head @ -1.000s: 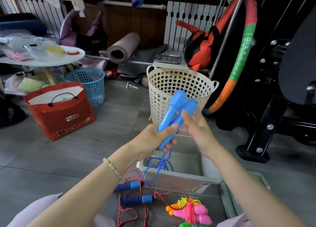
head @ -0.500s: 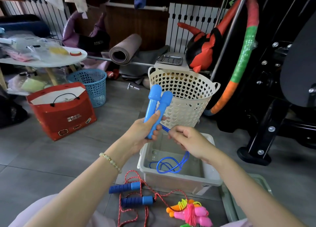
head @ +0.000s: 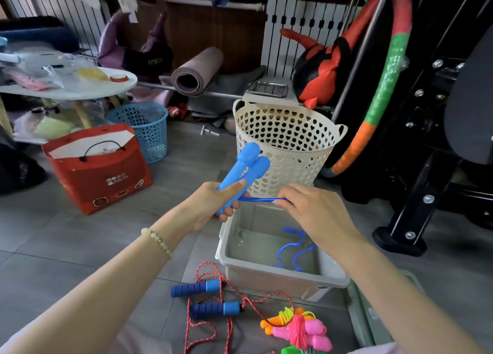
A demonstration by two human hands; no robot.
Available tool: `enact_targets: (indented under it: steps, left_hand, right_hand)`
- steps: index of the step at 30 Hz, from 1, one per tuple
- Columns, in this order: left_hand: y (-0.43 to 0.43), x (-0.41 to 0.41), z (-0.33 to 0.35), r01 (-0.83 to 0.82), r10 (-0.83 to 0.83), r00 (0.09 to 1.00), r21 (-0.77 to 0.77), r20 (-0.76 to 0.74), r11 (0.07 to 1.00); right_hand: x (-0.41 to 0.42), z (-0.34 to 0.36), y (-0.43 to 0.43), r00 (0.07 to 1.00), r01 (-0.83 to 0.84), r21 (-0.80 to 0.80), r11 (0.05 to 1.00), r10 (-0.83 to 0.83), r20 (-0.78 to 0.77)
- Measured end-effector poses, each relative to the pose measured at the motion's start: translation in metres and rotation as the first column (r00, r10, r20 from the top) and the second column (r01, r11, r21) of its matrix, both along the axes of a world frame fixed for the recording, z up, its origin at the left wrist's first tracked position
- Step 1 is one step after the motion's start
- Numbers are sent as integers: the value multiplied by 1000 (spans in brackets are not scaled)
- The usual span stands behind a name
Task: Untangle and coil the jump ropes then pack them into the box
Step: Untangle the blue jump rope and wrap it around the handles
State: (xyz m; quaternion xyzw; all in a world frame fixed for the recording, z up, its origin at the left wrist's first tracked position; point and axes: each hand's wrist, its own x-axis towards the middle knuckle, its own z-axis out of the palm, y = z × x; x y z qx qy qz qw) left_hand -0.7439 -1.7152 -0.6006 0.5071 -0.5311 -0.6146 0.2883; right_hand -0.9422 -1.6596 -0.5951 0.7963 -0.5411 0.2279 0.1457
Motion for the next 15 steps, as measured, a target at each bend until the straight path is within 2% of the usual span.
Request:
enact_targets:
  steps: [2, 5, 9, 12, 15]
  left_hand:
    - [2, 2, 4, 132, -134, 988, 33, 71, 991]
    - [6, 7, 14, 385, -397, 894, 93, 210, 918]
    - [10, 10, 22, 518, -529, 800, 120, 283, 847]
    - [11, 9, 26, 565, -578, 740, 149, 344, 812]
    - [19, 0, 23, 653, -627, 609, 141, 485, 744]
  right_hand:
    - [-1, 3, 0, 990, -50, -8, 999, 51, 133]
    - [-6, 11, 1, 945, -105, -6, 994, 102, 312]
    - [-7, 14, -1, 882, -118, 62, 991, 76, 465]
    - [-3, 16, -3, 902, -195, 95, 976, 141, 408]
    - [9, 16, -3, 934, -244, 168, 955, 185, 305]
